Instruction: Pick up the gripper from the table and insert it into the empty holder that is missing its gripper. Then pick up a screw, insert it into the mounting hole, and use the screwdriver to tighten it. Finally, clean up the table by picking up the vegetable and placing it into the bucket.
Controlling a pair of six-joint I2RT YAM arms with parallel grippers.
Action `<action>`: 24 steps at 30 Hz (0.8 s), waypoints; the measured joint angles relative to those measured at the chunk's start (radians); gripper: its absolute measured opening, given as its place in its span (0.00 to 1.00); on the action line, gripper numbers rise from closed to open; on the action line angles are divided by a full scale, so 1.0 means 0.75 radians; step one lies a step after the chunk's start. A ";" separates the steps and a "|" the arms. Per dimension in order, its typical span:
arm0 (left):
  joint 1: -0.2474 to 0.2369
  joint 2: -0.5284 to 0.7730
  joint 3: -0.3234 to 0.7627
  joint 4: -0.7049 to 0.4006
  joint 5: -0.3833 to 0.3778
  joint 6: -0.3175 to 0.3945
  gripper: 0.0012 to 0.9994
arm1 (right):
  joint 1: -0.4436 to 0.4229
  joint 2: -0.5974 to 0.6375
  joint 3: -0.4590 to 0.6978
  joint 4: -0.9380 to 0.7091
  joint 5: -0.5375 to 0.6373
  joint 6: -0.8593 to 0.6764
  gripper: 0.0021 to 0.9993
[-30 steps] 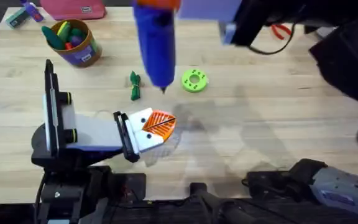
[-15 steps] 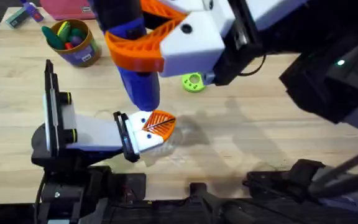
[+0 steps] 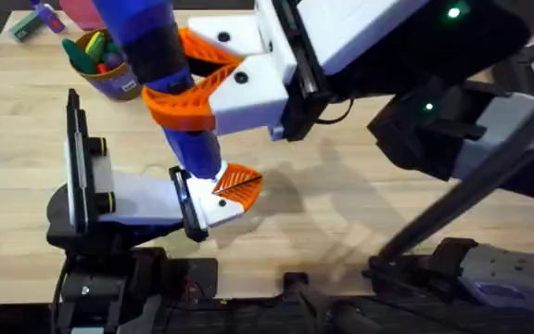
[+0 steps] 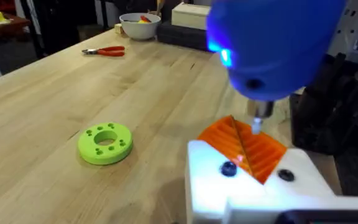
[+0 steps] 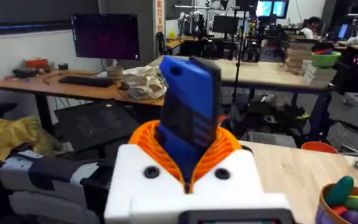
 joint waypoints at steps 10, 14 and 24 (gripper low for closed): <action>0.000 0.000 0.000 0.000 0.000 0.000 0.01 | -0.001 0.005 -0.002 0.024 -0.092 -0.019 0.02; 0.000 0.000 0.000 0.000 0.000 0.000 0.01 | -0.001 0.017 -0.002 0.037 -0.110 -0.033 0.02; 0.000 0.000 0.000 0.000 0.000 0.000 0.01 | -0.001 0.082 -0.002 0.082 -0.121 -0.045 0.02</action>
